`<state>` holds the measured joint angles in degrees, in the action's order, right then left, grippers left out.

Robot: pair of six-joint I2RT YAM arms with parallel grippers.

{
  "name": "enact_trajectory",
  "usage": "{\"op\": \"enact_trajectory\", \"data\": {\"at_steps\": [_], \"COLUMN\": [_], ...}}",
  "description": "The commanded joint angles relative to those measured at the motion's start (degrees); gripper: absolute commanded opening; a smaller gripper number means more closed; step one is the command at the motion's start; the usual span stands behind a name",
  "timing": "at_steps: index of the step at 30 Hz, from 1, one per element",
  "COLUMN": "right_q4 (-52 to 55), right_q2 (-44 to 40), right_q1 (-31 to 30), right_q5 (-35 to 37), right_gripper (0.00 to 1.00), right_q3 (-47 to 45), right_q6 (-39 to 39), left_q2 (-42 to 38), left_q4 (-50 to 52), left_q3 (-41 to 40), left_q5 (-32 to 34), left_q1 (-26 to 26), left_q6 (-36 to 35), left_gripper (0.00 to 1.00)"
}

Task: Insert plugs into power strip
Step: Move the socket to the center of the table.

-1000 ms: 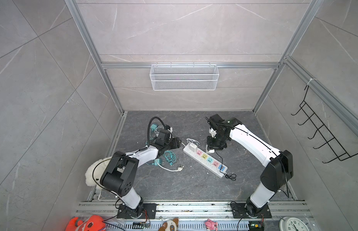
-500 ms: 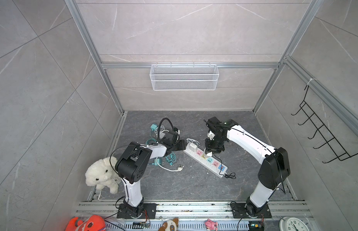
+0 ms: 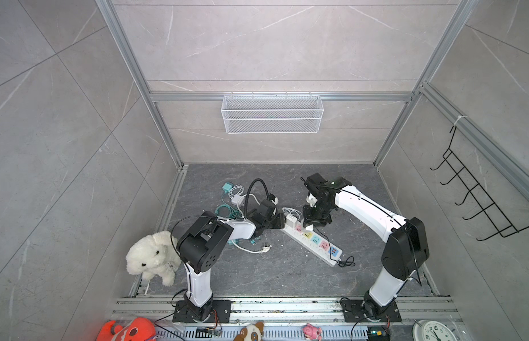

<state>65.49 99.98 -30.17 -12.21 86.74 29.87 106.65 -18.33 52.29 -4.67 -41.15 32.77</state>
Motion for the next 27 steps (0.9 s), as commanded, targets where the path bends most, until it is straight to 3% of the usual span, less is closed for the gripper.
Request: {"op": "enact_trajectory", "data": {"at_steps": [1,14,20,27], "right_q4": [2.8,4.7,1.3,0.2], "right_q2": [-3.8,-9.0,-8.3,-6.8], "right_q1": [0.4,1.4,1.3,1.4], "right_q5": [1.4,3.4,0.9,1.1], "right_gripper": [0.0,0.0,0.0,0.0], "right_q3": [-1.8,-8.3,-9.1,-9.6], "right_q6": [0.6,5.9,10.7,14.1], "left_q2": [-2.7,-2.1,-2.5,-2.2], "left_q4": [-0.3,-7.2,-8.0,-11.7], "left_q3": [-4.1,-9.1,-10.0,-12.1], "left_q5": [2.3,2.9,3.3,-0.5], "left_q1": [-3.3,-9.1,-9.1,-9.3], "left_q6": [3.3,6.2,4.6,4.6], "left_gripper": [0.55,0.53,0.53,0.52]}}
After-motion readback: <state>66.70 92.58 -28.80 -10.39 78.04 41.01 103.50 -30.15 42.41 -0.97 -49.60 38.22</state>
